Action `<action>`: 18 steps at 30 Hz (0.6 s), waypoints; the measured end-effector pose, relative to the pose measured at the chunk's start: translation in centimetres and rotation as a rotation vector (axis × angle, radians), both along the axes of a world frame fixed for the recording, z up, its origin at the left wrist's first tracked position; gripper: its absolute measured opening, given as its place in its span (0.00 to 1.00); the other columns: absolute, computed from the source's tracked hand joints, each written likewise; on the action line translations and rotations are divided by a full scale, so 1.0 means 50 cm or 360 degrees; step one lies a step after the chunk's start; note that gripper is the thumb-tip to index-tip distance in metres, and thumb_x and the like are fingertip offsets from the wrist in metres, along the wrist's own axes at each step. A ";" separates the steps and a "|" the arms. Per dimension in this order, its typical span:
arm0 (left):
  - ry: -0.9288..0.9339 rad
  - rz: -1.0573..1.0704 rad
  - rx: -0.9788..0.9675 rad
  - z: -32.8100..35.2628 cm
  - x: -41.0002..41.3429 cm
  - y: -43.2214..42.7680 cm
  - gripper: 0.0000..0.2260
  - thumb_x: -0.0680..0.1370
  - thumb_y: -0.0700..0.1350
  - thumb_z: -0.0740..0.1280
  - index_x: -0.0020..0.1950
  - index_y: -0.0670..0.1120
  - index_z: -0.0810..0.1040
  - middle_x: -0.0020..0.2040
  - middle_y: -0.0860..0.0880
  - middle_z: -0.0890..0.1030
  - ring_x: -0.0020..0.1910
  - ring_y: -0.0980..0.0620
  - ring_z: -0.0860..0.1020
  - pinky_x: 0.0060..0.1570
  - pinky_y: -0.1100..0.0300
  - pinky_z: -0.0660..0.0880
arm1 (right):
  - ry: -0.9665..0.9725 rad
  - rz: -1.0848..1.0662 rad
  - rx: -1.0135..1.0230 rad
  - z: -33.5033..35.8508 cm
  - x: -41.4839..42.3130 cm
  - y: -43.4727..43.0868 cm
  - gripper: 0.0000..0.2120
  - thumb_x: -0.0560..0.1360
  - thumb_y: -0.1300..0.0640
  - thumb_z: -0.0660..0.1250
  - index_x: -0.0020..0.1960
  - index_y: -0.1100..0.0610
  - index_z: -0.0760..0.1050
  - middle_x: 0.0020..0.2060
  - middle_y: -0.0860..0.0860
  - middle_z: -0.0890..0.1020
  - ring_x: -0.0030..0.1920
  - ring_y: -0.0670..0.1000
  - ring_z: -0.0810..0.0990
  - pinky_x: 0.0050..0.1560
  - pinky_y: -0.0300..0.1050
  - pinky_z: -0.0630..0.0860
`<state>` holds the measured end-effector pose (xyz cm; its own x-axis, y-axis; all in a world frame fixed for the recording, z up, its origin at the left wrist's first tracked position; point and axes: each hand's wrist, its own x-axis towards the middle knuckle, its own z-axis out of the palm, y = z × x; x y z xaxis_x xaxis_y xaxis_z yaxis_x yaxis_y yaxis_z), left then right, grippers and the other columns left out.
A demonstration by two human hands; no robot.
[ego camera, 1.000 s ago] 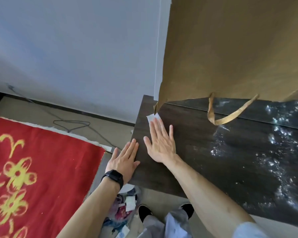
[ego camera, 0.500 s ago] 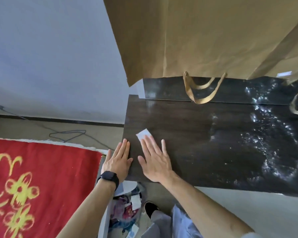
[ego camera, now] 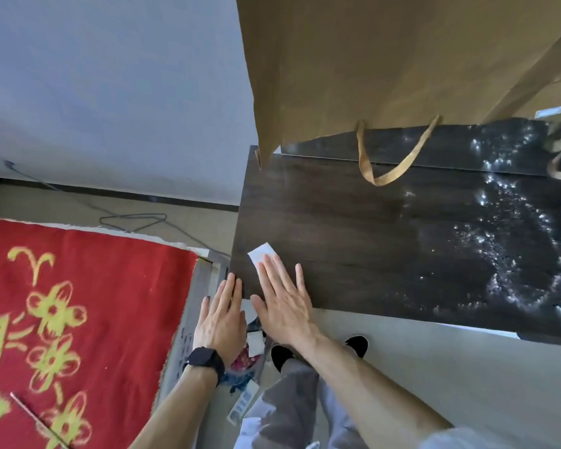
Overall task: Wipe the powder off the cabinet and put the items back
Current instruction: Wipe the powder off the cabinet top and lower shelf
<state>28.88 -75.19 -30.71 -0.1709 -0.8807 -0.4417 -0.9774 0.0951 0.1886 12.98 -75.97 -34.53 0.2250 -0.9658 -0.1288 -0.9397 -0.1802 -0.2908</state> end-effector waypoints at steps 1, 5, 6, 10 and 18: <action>0.0002 0.0005 -0.0010 0.000 0.002 0.001 0.30 0.82 0.46 0.56 0.81 0.46 0.46 0.81 0.50 0.43 0.80 0.52 0.43 0.78 0.48 0.48 | 0.0025 0.0003 -0.0025 -0.003 -0.034 0.002 0.31 0.84 0.41 0.46 0.82 0.56 0.47 0.82 0.50 0.47 0.81 0.50 0.43 0.76 0.66 0.52; 0.0046 0.0012 0.0024 0.001 -0.002 0.005 0.31 0.82 0.44 0.55 0.81 0.45 0.43 0.81 0.50 0.39 0.80 0.52 0.40 0.78 0.49 0.48 | 0.0219 -0.0707 0.0059 -0.005 -0.244 0.036 0.32 0.82 0.41 0.46 0.82 0.56 0.49 0.81 0.51 0.50 0.81 0.51 0.46 0.76 0.69 0.52; 0.0075 0.0029 0.0014 0.002 -0.002 0.005 0.31 0.82 0.44 0.56 0.81 0.45 0.44 0.81 0.50 0.41 0.80 0.52 0.41 0.78 0.49 0.48 | 0.0196 -0.0940 0.0096 -0.002 -0.275 0.043 0.33 0.82 0.40 0.45 0.81 0.57 0.48 0.81 0.53 0.51 0.81 0.53 0.47 0.75 0.71 0.53; 0.0141 0.0145 -0.0052 0.004 0.005 0.008 0.31 0.81 0.42 0.58 0.81 0.45 0.50 0.81 0.51 0.46 0.80 0.52 0.47 0.78 0.50 0.51 | 0.0118 -0.0956 0.0042 0.003 -0.169 0.022 0.35 0.82 0.40 0.46 0.81 0.60 0.46 0.81 0.57 0.51 0.81 0.57 0.46 0.76 0.70 0.48; 0.0326 0.0473 -0.0118 -0.003 0.034 0.019 0.30 0.79 0.36 0.59 0.80 0.45 0.56 0.80 0.48 0.57 0.79 0.49 0.56 0.77 0.55 0.54 | 0.0199 0.1031 -0.0007 -0.006 0.033 -0.129 0.28 0.84 0.44 0.41 0.81 0.51 0.40 0.81 0.45 0.42 0.79 0.46 0.35 0.78 0.62 0.38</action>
